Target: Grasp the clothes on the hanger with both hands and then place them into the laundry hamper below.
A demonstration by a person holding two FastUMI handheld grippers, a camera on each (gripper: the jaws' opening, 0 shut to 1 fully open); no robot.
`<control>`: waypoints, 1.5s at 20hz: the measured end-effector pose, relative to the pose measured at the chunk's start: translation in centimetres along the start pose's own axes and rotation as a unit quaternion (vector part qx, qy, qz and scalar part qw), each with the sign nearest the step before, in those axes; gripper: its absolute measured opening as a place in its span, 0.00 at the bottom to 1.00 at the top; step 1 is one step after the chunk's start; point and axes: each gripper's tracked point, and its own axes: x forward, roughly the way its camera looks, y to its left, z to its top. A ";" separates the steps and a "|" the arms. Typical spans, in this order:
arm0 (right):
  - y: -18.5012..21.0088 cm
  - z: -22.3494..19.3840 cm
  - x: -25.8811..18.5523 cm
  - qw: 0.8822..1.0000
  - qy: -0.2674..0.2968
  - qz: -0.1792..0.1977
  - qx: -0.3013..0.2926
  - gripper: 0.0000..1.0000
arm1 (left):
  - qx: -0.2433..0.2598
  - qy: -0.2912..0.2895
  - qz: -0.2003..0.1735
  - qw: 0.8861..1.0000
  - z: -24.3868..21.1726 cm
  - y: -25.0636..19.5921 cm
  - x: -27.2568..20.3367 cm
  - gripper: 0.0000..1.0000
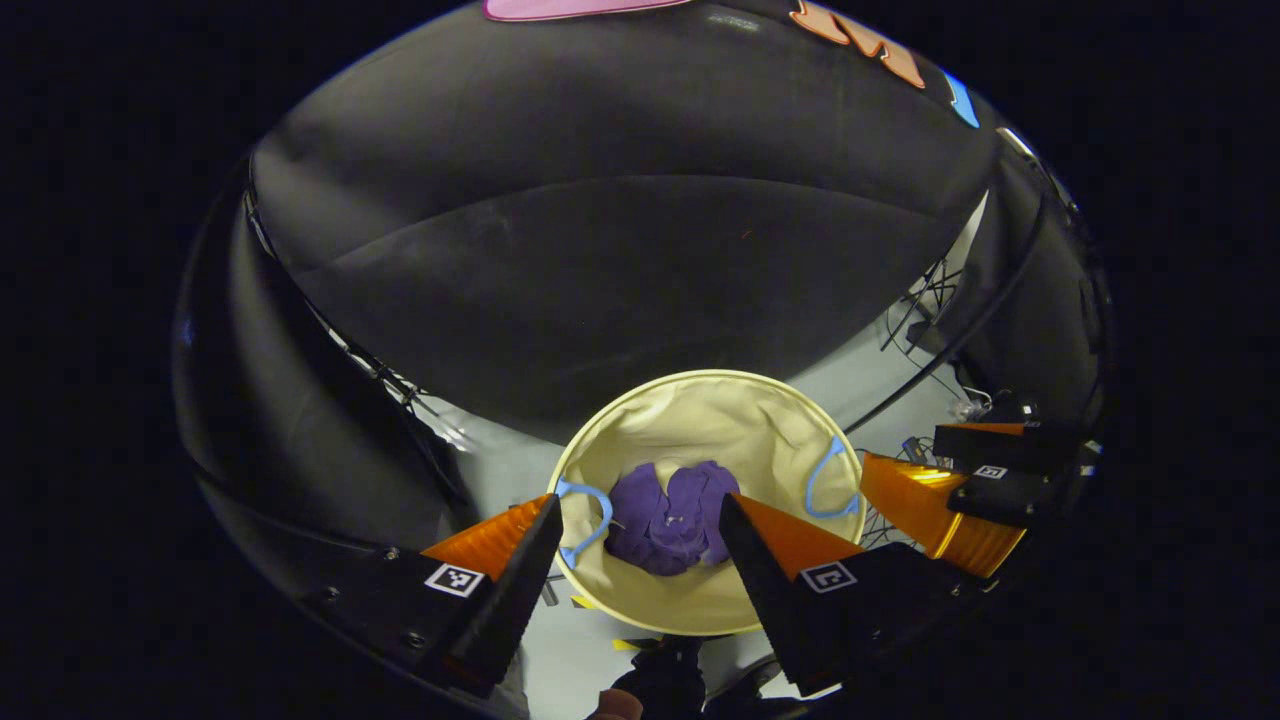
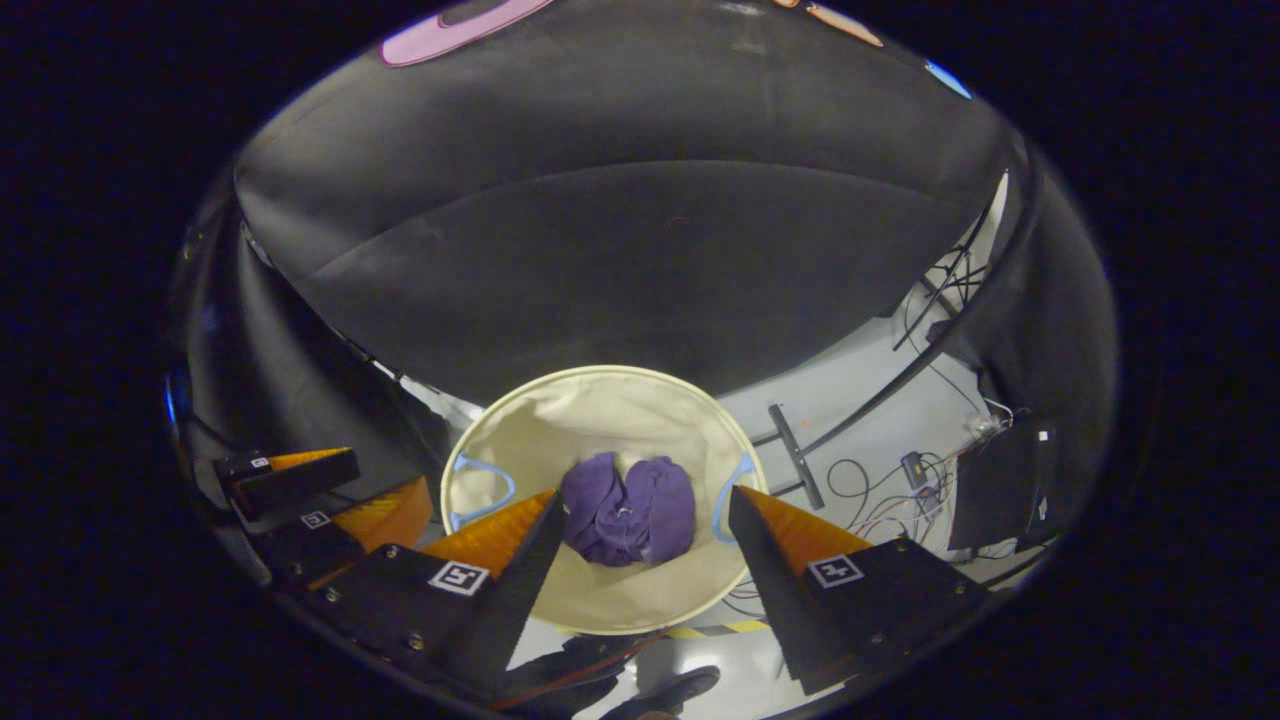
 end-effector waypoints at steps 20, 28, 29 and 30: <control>2.4 6.9 -19.4 0.988 -0.136 0.026 -0.065 1.00 | -0.021 -0.157 0.023 0.987 8.7 -0.4 -18.4 0.98; 2.4 9.6 -28.6 0.973 -0.219 0.043 -0.063 0.99 | -0.044 -0.223 0.031 0.973 11.4 -1.3 -27.7 0.98; 2.2 9.8 -30.0 0.971 -0.227 0.045 -0.064 0.99 | -0.047 -0.228 0.033 0.972 11.5 -1.4 -28.8 0.98; 2.0 9.9 -31.9 0.969 -0.235 0.049 -0.063 0.99 | -0.046 -0.236 0.033 0.970 11.7 -1.4 -30.0 0.98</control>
